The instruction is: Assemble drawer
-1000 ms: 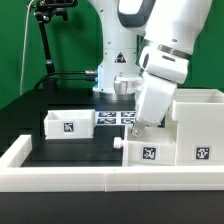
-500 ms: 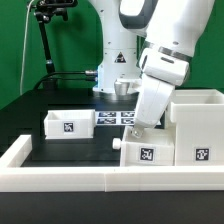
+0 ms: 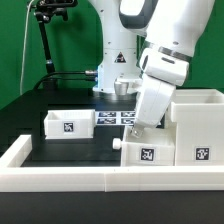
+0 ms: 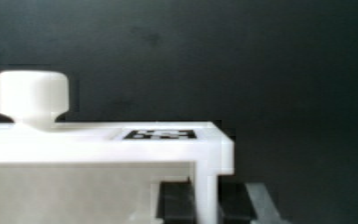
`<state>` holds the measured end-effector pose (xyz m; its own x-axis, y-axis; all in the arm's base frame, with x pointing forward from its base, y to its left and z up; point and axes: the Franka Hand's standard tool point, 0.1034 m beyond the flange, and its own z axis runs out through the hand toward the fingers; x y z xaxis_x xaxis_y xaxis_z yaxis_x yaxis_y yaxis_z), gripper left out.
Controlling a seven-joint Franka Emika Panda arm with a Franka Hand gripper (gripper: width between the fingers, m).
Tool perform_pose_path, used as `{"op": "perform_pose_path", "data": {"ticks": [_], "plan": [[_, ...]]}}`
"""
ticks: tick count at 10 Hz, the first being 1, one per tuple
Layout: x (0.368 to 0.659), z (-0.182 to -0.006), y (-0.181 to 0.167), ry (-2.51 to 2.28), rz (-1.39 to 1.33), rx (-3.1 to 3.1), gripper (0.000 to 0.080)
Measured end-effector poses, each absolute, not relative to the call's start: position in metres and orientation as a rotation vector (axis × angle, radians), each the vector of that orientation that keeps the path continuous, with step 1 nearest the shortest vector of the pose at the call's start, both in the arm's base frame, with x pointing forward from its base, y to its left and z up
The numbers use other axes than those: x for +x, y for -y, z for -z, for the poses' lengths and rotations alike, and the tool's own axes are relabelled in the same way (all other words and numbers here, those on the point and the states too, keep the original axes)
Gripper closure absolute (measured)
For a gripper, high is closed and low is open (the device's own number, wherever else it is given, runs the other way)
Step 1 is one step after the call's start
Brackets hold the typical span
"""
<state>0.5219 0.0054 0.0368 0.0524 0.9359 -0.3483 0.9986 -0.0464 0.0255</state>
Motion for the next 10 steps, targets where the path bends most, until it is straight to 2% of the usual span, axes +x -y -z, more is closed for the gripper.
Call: {"op": "perform_pose_path", "data": {"ticks": [10], "plan": [[0.5209,-0.0391,0.0017,-1.983,0.425,2.051,0.0753]]}}
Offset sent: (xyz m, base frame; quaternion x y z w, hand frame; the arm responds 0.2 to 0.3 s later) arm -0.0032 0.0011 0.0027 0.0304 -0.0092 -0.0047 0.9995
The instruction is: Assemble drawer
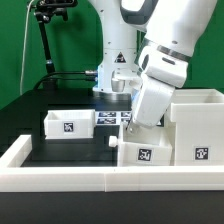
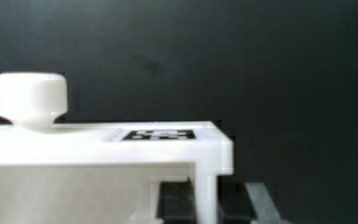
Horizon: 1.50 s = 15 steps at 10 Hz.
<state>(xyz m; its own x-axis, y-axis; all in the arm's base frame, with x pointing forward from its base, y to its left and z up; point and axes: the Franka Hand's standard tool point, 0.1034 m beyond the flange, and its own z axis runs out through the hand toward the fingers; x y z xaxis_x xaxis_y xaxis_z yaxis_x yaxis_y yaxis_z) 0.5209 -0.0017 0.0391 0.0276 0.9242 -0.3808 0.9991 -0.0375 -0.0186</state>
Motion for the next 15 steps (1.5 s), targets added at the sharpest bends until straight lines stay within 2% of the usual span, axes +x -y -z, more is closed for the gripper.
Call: {"op": "perform_pose_path", "data": {"ticks": [2,3,4,5,9,11,15], "plan": [[0.521,-0.039,0.002,-1.983,0.425,2.051,0.0500],[0.521,-0.039,0.002,-1.983,0.425,2.051,0.0500],[0.521,-0.039,0.002,-1.983,0.425,2.051,0.0291],[0.521,-0.039,0.002,-1.983,0.425,2.051,0.0195],[0.523,-0.073,0.004,-2.009,0.419,2.024,0.0152],[0.530,-0.087,0.024,-2.094,0.319,2.057,0.0151],[0.527,-0.080,0.053,-2.160,0.278,2.088,0.0151]]}}
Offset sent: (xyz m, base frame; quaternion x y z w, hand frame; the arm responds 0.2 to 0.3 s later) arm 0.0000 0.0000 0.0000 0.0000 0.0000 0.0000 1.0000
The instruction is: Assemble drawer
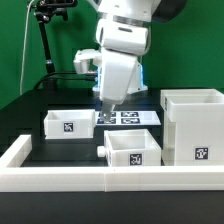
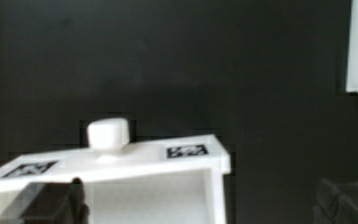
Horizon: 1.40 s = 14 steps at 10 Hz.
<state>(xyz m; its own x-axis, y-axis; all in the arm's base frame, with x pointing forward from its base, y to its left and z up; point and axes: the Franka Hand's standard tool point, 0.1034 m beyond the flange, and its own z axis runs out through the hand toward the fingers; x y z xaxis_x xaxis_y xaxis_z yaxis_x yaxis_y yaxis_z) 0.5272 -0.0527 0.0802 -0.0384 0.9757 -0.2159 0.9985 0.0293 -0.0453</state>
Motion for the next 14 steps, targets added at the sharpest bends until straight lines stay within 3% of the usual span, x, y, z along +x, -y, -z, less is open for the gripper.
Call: {"op": "perform_pose_path", "data": {"ticks": [4,9,14], "plan": [[0.525,-0.078,0.052,-2.240,0.276,2.029,0.0151],[0.517,-0.080,0.088,-2.344,0.168,2.096,0.0151],[0.526,-0.071,0.048,-2.437,0.178,2.039,0.0151]]}}
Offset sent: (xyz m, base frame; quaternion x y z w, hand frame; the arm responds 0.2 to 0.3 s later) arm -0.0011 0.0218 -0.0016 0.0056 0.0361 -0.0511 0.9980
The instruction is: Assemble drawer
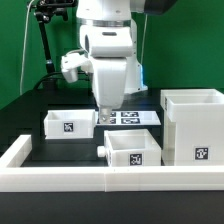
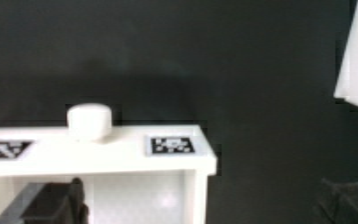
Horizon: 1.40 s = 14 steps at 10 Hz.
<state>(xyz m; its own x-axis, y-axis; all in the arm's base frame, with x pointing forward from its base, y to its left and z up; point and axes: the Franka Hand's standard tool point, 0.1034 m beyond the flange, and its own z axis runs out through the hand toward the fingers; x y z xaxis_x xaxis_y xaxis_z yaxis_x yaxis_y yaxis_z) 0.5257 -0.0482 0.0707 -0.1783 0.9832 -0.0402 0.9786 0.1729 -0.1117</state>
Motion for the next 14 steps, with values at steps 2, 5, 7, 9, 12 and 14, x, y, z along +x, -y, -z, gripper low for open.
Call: {"op": "perform_pose_path", "data": {"ticks": [2,5,7,9,12,14], "plan": [[0.525,-0.071,0.052,2.367,-0.176,-1.996,0.0151],[0.523,-0.069,0.053,2.368,-0.180,-1.990,0.0151],[0.514,-0.062,0.048,2.359,-0.194,-1.970,0.0151],[0.512,-0.056,0.038,2.365,-0.195,-1.945,0.0151],[0.510,-0.046,0.040,2.365,-0.209,-1.922,0.0151],[0.505,-0.036,0.043,2.347,-0.225,-1.921,0.0151]]}}
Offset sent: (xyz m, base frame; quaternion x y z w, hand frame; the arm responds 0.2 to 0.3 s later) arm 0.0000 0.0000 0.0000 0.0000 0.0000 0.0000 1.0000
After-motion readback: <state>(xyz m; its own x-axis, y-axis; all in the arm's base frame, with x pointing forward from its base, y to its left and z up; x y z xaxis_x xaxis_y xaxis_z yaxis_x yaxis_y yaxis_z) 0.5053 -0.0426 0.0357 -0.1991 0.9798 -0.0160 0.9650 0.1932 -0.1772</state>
